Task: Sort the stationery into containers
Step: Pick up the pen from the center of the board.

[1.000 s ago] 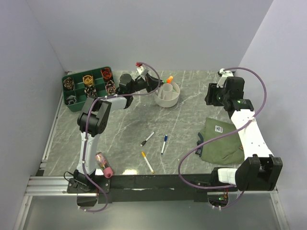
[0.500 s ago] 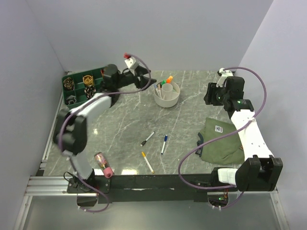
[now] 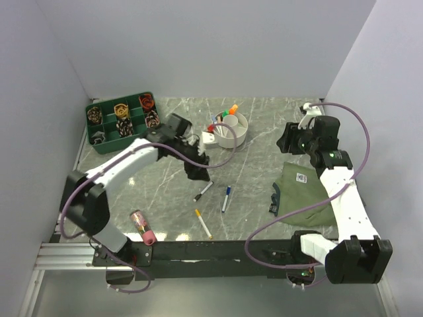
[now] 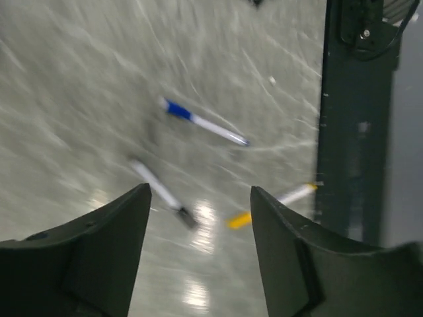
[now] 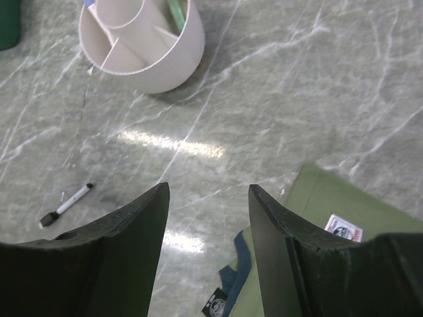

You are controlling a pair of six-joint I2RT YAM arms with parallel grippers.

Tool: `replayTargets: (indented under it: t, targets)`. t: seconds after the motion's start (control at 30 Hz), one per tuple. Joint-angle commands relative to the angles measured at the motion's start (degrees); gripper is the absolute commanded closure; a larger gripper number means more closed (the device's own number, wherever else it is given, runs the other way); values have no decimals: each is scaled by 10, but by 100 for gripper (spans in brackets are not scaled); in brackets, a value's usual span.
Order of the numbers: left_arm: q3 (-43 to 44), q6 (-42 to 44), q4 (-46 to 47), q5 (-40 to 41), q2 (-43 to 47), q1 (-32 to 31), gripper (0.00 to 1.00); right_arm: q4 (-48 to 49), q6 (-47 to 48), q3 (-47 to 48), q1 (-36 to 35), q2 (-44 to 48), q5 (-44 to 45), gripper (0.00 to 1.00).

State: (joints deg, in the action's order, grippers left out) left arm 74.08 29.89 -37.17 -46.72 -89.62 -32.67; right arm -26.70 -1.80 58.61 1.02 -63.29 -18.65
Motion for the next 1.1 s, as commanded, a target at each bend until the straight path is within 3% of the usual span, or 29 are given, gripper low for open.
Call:
replayTargets:
  t: [0.0,0.1,0.23,0.4,0.57,1.07]
  targets:
    - [0,-338,-81,121,-35,-32,34,4,-16,-24,-4,36,-27,40]
    - [-37,-460,-66,137,-47,-34,34,-5,-15,-32,-5,40,-38,40]
    - [-90,-521,-61,182,-41,-38,38,-20,2,-27,-5,34,-45,40]
    - [-141,-601,-32,142,-47,-44,42,-33,11,-24,-5,32,-49,40]
    - [-139,-626,-35,153,-72,-82,40,-32,2,-41,-5,45,-52,40]
    - [-98,-646,-43,209,-183,-97,44,-29,-7,-85,-4,93,-63,40]
